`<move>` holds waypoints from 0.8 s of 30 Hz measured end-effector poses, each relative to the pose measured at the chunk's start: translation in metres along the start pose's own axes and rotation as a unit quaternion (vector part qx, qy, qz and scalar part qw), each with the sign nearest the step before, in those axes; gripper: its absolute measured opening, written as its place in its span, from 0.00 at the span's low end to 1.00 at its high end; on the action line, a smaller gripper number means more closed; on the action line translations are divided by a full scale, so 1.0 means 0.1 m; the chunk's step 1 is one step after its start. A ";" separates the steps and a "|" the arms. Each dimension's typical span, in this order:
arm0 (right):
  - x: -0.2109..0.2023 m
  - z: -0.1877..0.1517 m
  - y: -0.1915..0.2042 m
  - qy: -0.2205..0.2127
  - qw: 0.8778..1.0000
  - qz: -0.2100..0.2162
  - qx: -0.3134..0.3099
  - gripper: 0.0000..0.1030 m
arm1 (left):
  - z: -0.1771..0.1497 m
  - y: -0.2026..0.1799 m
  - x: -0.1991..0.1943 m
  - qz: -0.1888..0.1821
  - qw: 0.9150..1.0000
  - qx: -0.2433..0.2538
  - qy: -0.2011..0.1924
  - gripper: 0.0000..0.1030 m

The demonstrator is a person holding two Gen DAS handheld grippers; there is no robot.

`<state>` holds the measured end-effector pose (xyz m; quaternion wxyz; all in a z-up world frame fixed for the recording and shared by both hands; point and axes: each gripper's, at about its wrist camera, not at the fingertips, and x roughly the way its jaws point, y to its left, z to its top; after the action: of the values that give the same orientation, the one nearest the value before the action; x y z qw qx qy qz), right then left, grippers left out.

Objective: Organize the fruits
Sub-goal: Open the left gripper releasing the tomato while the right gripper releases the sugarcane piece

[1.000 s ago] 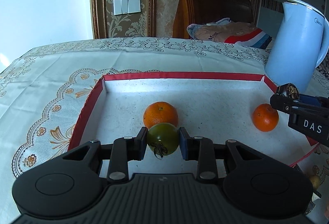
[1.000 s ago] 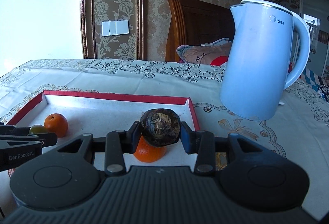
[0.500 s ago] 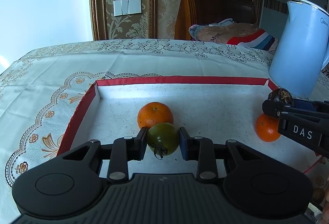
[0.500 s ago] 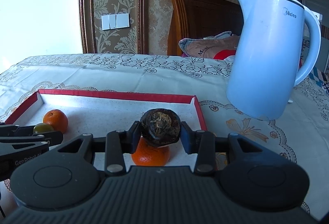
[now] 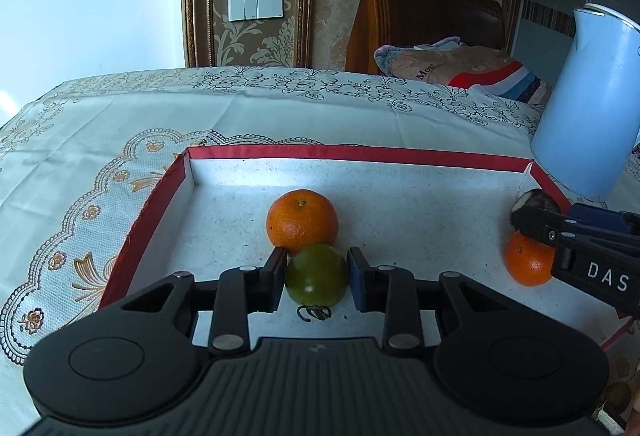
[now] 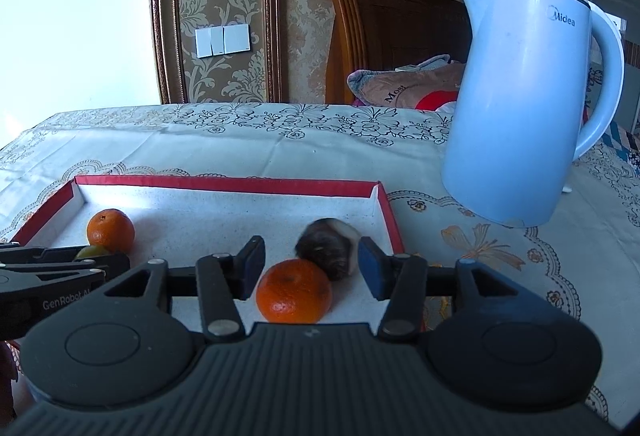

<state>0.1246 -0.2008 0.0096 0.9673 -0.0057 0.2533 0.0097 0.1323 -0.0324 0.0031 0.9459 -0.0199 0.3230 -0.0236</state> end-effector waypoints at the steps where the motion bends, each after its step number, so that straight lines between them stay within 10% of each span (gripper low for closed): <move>1: -0.01 0.00 0.00 -0.002 1.000 -0.001 -0.002 0.50 | 0.00 0.00 0.00 0.001 1.000 -0.001 -0.001 0.31; 5: -0.02 -0.01 0.02 -0.004 1.000 -0.001 -0.004 0.63 | 0.00 0.02 0.00 0.001 1.000 -0.004 -0.002 0.32; 12: -0.06 0.00 -0.01 -0.011 1.000 -0.001 0.003 0.75 | -0.01 0.00 -0.07 0.014 1.000 0.003 -0.028 0.61; 24: -0.06 -0.01 -0.02 -0.011 1.000 -0.006 0.006 0.82 | -0.02 0.02 -0.04 0.013 1.000 0.003 -0.021 0.63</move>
<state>0.1187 -0.2028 0.0120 0.9700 -0.0013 0.2430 0.0028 0.1276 -0.0303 0.0039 0.9526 -0.0131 0.3035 -0.0122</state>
